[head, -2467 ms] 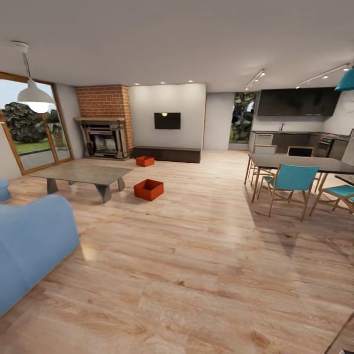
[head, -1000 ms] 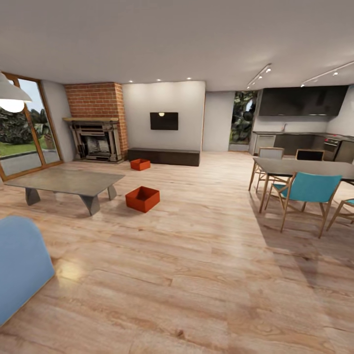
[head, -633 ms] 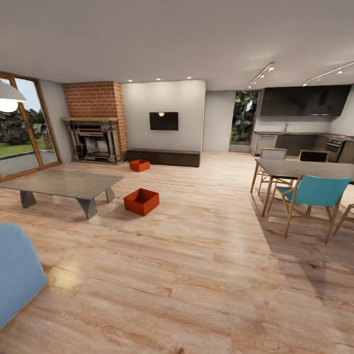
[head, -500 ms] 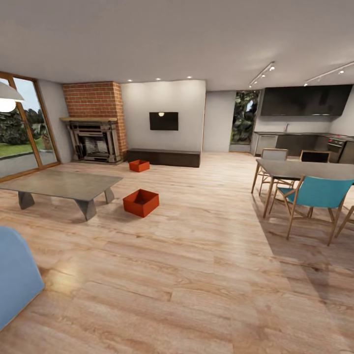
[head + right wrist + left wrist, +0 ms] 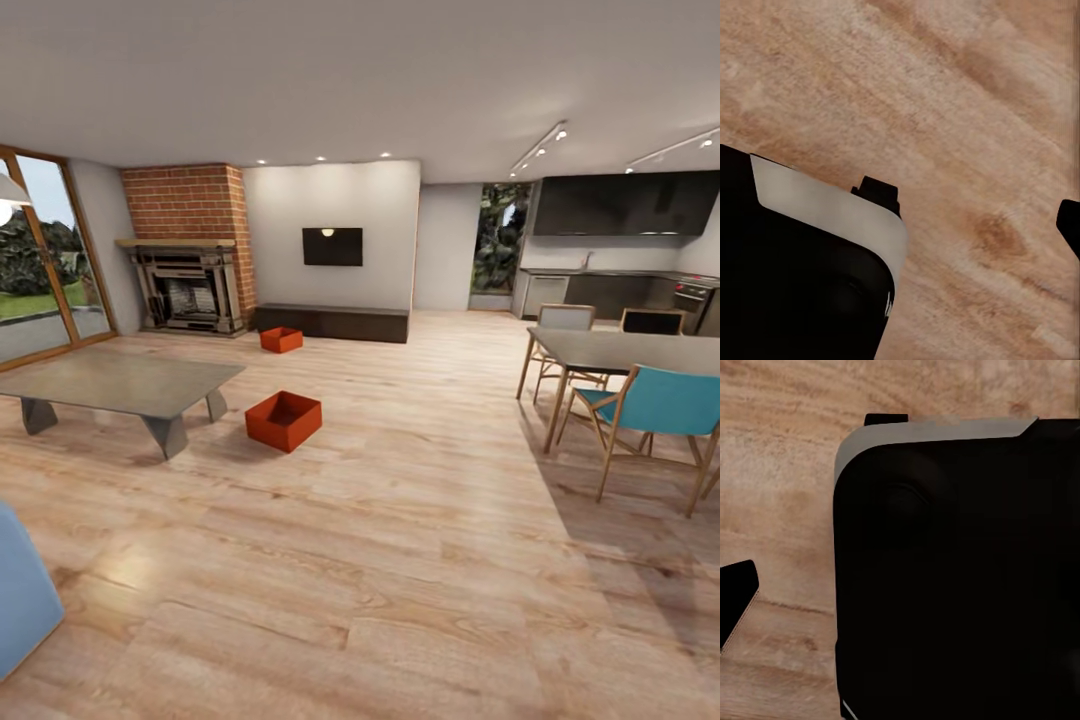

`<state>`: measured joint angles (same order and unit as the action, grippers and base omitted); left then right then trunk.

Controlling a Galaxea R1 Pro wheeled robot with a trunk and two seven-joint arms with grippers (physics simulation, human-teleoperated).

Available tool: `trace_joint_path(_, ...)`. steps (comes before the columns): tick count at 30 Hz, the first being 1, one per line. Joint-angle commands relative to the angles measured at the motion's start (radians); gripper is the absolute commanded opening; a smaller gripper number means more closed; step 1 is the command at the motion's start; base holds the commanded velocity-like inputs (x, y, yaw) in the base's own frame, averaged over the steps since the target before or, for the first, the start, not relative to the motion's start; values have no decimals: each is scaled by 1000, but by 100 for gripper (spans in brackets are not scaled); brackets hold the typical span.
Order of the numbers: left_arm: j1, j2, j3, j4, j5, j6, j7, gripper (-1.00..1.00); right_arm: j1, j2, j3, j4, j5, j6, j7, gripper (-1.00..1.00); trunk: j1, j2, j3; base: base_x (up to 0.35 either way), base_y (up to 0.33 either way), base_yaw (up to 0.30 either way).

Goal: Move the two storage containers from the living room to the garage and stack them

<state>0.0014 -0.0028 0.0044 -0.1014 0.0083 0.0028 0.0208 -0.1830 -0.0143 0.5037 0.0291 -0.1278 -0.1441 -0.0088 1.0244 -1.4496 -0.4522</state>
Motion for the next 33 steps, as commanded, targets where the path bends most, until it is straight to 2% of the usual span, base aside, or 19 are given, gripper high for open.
trace_joint_path(1, 0, 0, 0, -1, 1, 0, 2, 100, -1, 1, 9, 3, -10, -6, 0, 100, 1, 0, -1, 323, 0, 0)
trace_joint_path(33, 0, -2, 0, -1, 1, 0, 2, 100, -1, 1, 9, 2, -10, -10, 0, 100, 1, 0, -1, 323, 0, 0)
